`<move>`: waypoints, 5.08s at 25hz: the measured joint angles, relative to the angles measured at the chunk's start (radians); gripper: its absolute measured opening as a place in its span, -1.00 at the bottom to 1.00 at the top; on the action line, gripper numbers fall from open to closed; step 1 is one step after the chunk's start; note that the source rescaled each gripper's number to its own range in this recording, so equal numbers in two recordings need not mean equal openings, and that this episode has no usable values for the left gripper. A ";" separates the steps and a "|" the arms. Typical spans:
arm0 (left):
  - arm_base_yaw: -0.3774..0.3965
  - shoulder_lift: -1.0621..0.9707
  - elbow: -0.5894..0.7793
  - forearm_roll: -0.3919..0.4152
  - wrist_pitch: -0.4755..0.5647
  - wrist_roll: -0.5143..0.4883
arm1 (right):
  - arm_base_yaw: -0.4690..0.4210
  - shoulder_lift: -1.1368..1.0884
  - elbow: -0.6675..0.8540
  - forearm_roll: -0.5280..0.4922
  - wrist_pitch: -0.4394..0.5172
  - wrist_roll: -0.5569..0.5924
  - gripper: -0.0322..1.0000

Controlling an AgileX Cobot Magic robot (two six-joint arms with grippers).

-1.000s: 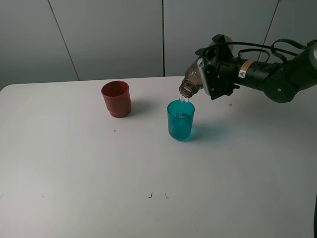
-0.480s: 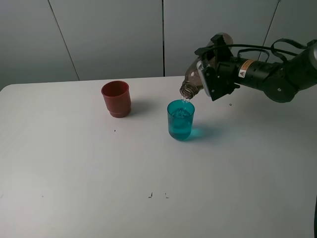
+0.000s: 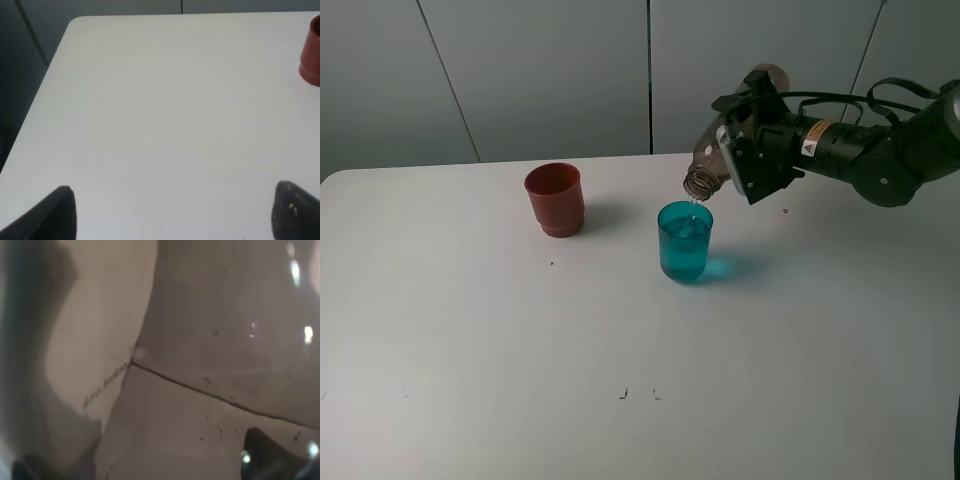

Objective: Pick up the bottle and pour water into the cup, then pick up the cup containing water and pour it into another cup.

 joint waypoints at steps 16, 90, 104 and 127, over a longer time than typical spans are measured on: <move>0.000 0.000 0.000 0.000 0.000 0.002 | 0.000 0.000 -0.002 -0.055 0.028 0.142 -0.93; 0.000 0.000 0.000 -0.002 0.000 0.002 | -0.147 0.255 -0.279 0.034 0.095 1.937 -0.94; 0.000 0.000 0.000 -0.002 0.000 0.002 | -0.147 0.255 -0.279 0.021 0.095 1.993 0.96; 0.000 0.000 0.000 -0.002 0.000 0.002 | -0.147 0.092 -0.034 -0.048 0.239 1.957 1.00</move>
